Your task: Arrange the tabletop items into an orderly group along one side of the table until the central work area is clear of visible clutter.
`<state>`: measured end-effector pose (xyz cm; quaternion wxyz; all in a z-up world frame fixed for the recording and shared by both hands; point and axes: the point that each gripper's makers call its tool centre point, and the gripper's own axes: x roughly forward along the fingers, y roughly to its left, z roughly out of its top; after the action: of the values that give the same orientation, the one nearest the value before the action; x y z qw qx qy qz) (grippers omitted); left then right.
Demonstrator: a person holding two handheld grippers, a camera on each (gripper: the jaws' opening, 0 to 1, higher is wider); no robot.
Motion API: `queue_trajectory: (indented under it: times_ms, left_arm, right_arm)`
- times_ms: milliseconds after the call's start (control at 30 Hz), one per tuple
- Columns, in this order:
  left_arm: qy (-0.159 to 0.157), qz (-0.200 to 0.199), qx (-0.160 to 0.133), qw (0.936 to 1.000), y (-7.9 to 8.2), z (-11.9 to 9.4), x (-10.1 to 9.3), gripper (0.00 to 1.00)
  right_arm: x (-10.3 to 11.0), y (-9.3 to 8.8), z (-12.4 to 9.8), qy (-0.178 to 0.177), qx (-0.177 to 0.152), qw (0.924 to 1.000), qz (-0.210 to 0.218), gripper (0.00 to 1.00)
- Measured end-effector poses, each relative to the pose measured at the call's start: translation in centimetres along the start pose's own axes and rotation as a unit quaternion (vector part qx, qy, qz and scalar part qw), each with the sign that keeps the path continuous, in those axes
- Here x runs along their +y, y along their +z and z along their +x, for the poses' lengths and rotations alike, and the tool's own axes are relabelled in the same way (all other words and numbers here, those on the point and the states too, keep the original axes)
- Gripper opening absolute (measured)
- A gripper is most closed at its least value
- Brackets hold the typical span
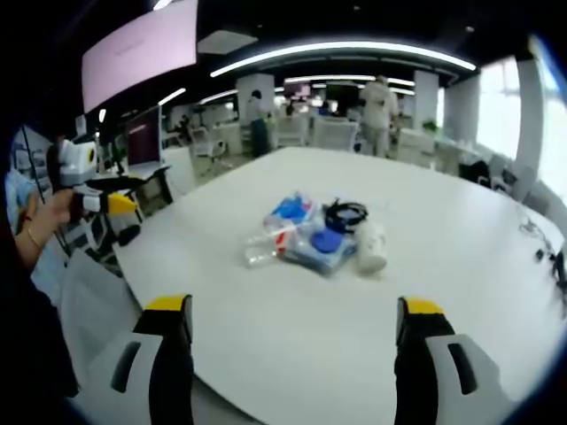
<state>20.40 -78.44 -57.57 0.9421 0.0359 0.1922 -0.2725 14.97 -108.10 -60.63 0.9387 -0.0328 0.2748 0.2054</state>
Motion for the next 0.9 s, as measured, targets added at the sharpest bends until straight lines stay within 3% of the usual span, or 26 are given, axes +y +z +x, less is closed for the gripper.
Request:
queue_trajectory:
  times_ms: [900]
  left_arm:
    - [-0.01, -0.013, 0.0, 0.9999, 0.1, 1.1, 0.3, 0.82]
  right_arm:
    - [0.3, 0.1, 0.9, 0.017, 0.003, 0.9997, 0.015, 0.92]
